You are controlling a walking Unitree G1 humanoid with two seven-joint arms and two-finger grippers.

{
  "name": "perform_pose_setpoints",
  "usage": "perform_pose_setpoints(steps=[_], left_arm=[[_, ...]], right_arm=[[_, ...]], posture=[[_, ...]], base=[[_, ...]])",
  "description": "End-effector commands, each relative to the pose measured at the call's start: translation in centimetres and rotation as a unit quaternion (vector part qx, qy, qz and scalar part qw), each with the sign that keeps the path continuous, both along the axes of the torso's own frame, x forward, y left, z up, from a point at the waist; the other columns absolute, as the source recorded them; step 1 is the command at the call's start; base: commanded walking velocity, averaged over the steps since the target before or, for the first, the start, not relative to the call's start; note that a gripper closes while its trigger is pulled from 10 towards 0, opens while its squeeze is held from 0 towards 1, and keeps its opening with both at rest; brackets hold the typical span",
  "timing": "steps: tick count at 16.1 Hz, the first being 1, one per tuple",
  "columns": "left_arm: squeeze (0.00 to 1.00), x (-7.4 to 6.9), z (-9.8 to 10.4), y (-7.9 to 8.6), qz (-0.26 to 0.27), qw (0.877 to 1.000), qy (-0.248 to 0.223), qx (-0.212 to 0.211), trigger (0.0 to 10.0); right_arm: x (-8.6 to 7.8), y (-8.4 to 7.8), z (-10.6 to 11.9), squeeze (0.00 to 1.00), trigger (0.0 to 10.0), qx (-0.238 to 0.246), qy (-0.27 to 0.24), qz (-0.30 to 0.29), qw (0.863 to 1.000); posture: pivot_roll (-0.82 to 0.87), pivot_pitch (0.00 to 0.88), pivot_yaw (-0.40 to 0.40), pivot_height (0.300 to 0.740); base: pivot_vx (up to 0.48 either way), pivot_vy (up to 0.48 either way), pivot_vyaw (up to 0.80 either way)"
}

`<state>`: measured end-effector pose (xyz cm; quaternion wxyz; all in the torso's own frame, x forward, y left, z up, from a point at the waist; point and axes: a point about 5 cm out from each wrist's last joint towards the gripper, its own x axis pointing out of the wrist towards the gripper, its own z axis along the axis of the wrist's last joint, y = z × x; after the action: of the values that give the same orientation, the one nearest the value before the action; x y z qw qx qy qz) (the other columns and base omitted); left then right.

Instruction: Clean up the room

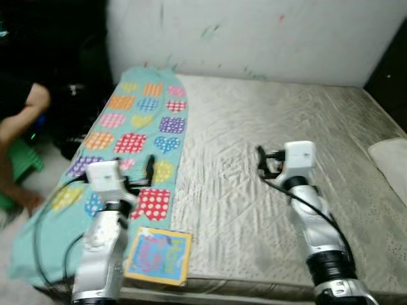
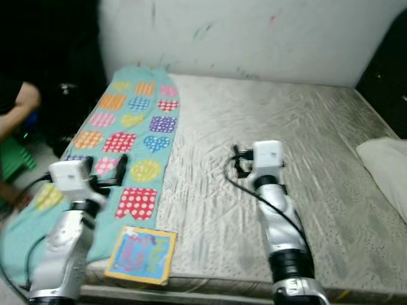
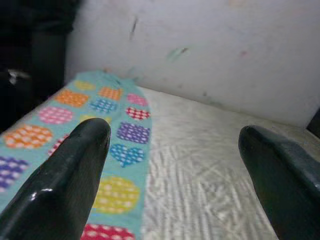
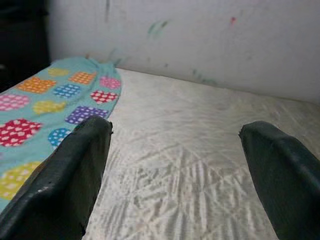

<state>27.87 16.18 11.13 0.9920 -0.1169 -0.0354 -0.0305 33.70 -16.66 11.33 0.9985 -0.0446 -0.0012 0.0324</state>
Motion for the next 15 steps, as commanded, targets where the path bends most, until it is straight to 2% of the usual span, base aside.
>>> perform_pose_setpoints(steps=[1, 13, 15], left_arm=[[0.0, 0.09, 0.07, -0.92, -0.011, 1.0, 0.001, -0.006, 10.0], [0.0, 0.32, 0.09, -0.7, 0.001, 1.0, 0.001, -0.001, 10.0], [0.0, 0.33, 0.15, -0.69, 0.001, 1.0, -0.001, 0.002, 10.0]], right_arm=[[-0.03, -1.03, 0.22, 0.0, 10.0, -0.007, -0.004, -0.012, 1.0], [0.08, -0.53, 0.03, 0.0, 10.0, -0.012, 0.002, 0.001, 1.0], [0.07, -0.36, 0.07, 0.0, 10.0, -0.014, 0.001, 0.006, 1.0]], posture=[[-0.04, 0.0, -0.019, 0.74], [-0.04, 0.0, -0.02, 0.74], [-0.04, 0.0, -0.019, 0.74]], base=[[0.0, 0.48, 0.0], [0.0, 0.475, 0.0], [0.0, 0.0, 0.0]])
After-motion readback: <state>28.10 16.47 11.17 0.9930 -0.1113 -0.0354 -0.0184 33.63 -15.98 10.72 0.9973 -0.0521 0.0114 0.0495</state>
